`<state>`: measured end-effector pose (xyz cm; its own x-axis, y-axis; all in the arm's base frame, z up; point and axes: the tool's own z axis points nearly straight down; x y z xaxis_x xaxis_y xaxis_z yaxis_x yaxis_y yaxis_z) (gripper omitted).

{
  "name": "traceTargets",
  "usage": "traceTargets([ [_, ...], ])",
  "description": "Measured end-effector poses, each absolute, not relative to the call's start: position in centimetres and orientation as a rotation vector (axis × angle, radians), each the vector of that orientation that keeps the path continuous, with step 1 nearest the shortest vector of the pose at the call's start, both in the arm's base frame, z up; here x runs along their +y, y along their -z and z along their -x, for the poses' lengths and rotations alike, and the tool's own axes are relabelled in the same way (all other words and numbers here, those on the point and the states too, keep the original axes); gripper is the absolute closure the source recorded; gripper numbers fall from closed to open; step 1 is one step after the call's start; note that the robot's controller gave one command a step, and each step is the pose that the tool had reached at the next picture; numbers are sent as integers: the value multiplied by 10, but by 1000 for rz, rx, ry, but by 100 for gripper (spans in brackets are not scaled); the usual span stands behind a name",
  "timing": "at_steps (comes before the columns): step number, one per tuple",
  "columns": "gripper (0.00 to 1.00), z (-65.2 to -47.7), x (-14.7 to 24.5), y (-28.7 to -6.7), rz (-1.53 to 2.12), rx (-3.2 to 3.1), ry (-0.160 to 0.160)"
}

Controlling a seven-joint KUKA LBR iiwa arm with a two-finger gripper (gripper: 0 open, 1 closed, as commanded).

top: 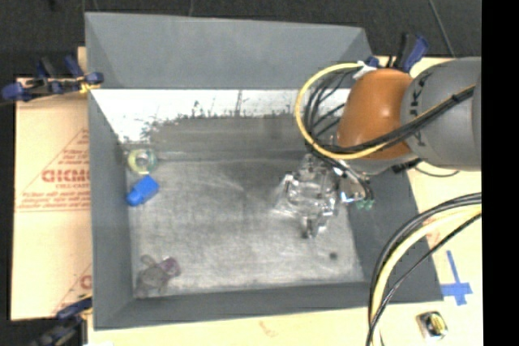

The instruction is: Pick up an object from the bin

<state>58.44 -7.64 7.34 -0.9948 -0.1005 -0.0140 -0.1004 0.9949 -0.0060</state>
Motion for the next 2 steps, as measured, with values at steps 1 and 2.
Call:
traceTargets([
  [1, 100, -586, -76, -77, 160, 3116, 9],
  [2, 100, -597, -88, -231, 132, 3129, 7],
])
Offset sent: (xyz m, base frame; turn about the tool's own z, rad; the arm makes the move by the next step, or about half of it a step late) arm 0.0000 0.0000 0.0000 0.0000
